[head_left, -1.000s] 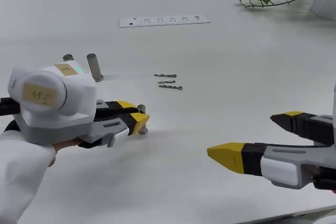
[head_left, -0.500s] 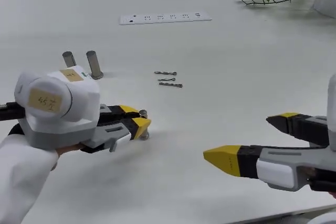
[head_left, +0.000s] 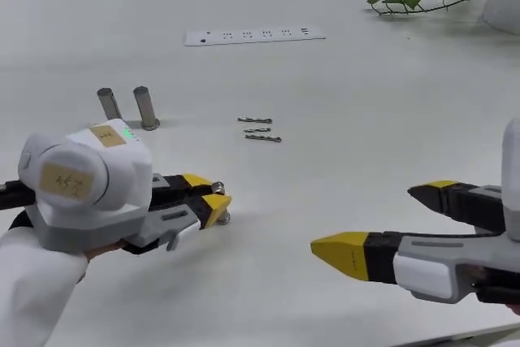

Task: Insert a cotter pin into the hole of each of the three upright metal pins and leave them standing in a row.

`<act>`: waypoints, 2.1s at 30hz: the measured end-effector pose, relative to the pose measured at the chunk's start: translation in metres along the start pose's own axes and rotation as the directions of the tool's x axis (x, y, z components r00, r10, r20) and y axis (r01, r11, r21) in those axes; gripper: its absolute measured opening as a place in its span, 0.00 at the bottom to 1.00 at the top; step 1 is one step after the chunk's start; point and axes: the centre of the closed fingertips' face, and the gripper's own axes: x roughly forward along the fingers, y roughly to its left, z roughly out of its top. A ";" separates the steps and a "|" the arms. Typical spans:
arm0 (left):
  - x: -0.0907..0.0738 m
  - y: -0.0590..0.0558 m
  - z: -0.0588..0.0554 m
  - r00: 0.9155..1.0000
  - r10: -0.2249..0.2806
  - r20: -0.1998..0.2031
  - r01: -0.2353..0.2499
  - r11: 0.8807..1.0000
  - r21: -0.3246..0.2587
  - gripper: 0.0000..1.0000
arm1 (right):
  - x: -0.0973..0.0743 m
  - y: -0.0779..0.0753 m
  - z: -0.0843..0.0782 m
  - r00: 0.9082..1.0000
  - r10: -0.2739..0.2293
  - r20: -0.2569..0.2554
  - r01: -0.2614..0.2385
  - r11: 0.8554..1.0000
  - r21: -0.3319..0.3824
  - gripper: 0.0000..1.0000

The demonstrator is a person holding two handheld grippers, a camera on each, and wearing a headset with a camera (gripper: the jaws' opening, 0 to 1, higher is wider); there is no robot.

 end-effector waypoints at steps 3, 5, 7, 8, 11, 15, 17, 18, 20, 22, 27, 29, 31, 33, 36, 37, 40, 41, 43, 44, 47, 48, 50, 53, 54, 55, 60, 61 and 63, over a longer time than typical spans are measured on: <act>0.000 0.000 0.000 1.000 0.005 -0.002 -0.005 1.000 -0.004 0.06 | -0.001 -0.001 0.000 1.000 0.000 0.002 0.000 1.000 0.002 0.85; -0.001 0.000 0.000 1.000 0.010 -0.004 -0.010 1.000 -0.011 0.06 | -0.001 -0.001 0.000 1.000 0.001 0.002 -0.001 1.000 0.002 0.85; -0.002 0.000 0.001 1.000 0.010 -0.003 -0.010 1.000 -0.015 0.06 | -0.002 -0.001 0.000 1.000 0.001 0.005 -0.001 1.000 0.002 0.85; -0.003 0.000 0.001 1.000 0.008 -0.003 -0.008 1.000 -0.017 0.07 | -0.002 -0.001 0.001 1.000 0.002 0.007 -0.002 1.000 0.003 0.85; -0.006 -0.001 0.004 1.000 -0.002 0.007 0.003 1.000 -0.020 0.17 | -0.002 -0.001 0.001 1.000 0.004 0.008 -0.004 1.000 0.002 0.85; -0.011 -0.009 0.006 0.999 -0.049 0.018 0.049 0.999 -0.005 0.36 | -0.002 0.000 0.000 1.000 0.008 0.006 -0.008 1.000 0.002 0.84; -0.015 -0.011 0.004 0.999 -0.052 0.004 0.051 0.998 0.029 0.35 | -0.002 0.000 0.000 1.000 0.009 0.006 -0.009 1.000 0.001 0.84; -0.017 -0.012 0.002 0.998 -0.055 -0.001 0.055 0.998 0.033 0.35 | -0.002 0.000 0.000 1.000 0.009 0.006 -0.009 1.000 0.001 0.84; -0.021 -0.016 0.000 0.998 -0.066 -0.006 0.066 0.997 0.036 0.40 | -0.002 -0.001 -0.001 1.000 0.008 0.005 -0.008 1.000 0.001 0.84; -0.025 -0.019 -0.001 0.997 -0.075 -0.010 0.075 0.997 0.032 0.50 | -0.002 -0.001 -0.002 1.000 0.008 0.003 -0.008 1.000 0.003 0.84; -0.033 -0.028 0.001 0.995 -0.102 -0.001 0.102 0.995 0.005 0.69 | -0.002 -0.002 -0.007 1.000 0.009 -0.008 -0.009 1.000 0.008 0.84; -0.035 -0.029 0.003 0.995 -0.098 0.009 0.098 0.995 -0.002 0.73 | -0.002 -0.002 -0.007 1.000 0.008 -0.010 -0.008 1.000 0.006 0.84; -0.037 -0.029 0.005 0.996 -0.092 0.015 0.093 0.996 -0.016 0.79 | -0.002 -0.002 -0.007 1.000 0.008 -0.009 -0.008 1.000 0.006 0.84; -0.038 -0.031 0.005 0.995 -0.098 0.016 0.098 0.995 -0.023 0.88 | -0.002 -0.002 -0.008 1.000 0.009 -0.012 -0.009 1.000 0.007 0.84; -0.039 -0.033 -0.001 0.995 -0.103 -0.012 0.102 0.994 -0.023 0.98 | -0.002 -0.001 -0.009 1.000 0.012 -0.017 -0.012 1.000 0.003 0.84; -0.040 -0.034 -0.002 0.995 -0.103 -0.016 0.103 0.994 -0.028 0.99 | -0.002 -0.001 -0.009 1.000 0.012 -0.019 -0.012 1.000 0.000 0.84; -0.044 -0.036 -0.003 0.994 -0.110 -0.012 0.109 0.992 -0.057 0.99 | -0.002 -0.003 -0.007 1.000 0.010 -0.020 -0.010 1.000 -0.011 0.84; -0.046 -0.036 -0.004 0.994 -0.107 -0.012 0.106 0.992 -0.063 0.99 | -0.002 -0.004 -0.005 1.000 0.009 -0.018 -0.009 1.000 -0.013 0.83; -0.048 -0.036 -0.005 0.994 -0.103 -0.017 0.102 0.993 -0.060 0.99 | -0.002 -0.006 -0.002 1.000 0.005 -0.017 -0.005 1.000 -0.016 0.83; -0.048 -0.036 -0.006 0.994 -0.103 -0.020 0.102 0.993 -0.062 0.99 | -0.002 -0.007 -0.002 1.000 0.003 -0.019 -0.003 1.000 -0.020 0.83; -0.051 -0.034 -0.008 0.995 -0.095 -0.027 0.093 0.994 -0.064 0.99 | -0.002 -0.010 0.004 1.000 0.000 -0.024 -0.001 0.999 -0.046 0.83; -0.051 -0.033 -0.011 0.995 -0.088 -0.040 0.086 0.994 -0.062 0.99 | -0.002 -0.010 0.005 1.000 0.003 -0.024 -0.004 0.999 -0.053 0.83; -0.052 -0.030 -0.017 0.995 -0.078 -0.055 0.074 0.995 -0.061 0.99 | -0.001 -0.012 0.010 1.000 0.008 -0.021 -0.010 0.996 -0.085 0.83; -0.055 -0.028 -0.018 0.996 -0.078 -0.043 0.074 0.993 -0.093 0.99 | 0.003 -0.019 0.012 0.999 0.019 -0.043 -0.024 0.993 -0.116 0.80; -0.056 -0.027 -0.017 0.996 -0.077 -0.038 0.073 0.992 -0.099 0.99 | 0.004 -0.021 0.013 0.999 0.021 -0.046 -0.026 0.992 -0.122 0.79; -0.056 -0.027 -0.017 0.996 -0.078 -0.038 0.074 0.992 -0.098 0.99 | 0.006 -0.024 0.016 0.999 0.019 -0.050 -0.025 0.991 -0.130 0.77; -0.062 -0.028 -0.013 0.996 -0.093 -0.018 0.089 0.987 -0.130 0.99 | 0.013 -0.035 0.026 0.997 0.017 -0.081 -0.033 0.980 -0.194 0.76; -0.064 -0.027 -0.008 0.995 -0.097 0.014 0.098 0.979 -0.180 0.99 | 0.015 -0.036 0.029 0.996 0.021 -0.088 -0.038 0.978 -0.204 0.76; -0.068 -0.022 -0.004 0.996 -0.082 0.039 0.088 0.979 -0.186 0.99 | 0.020 -0.038 0.035 0.995 0.031 -0.094 -0.051 0.975 -0.217 0.74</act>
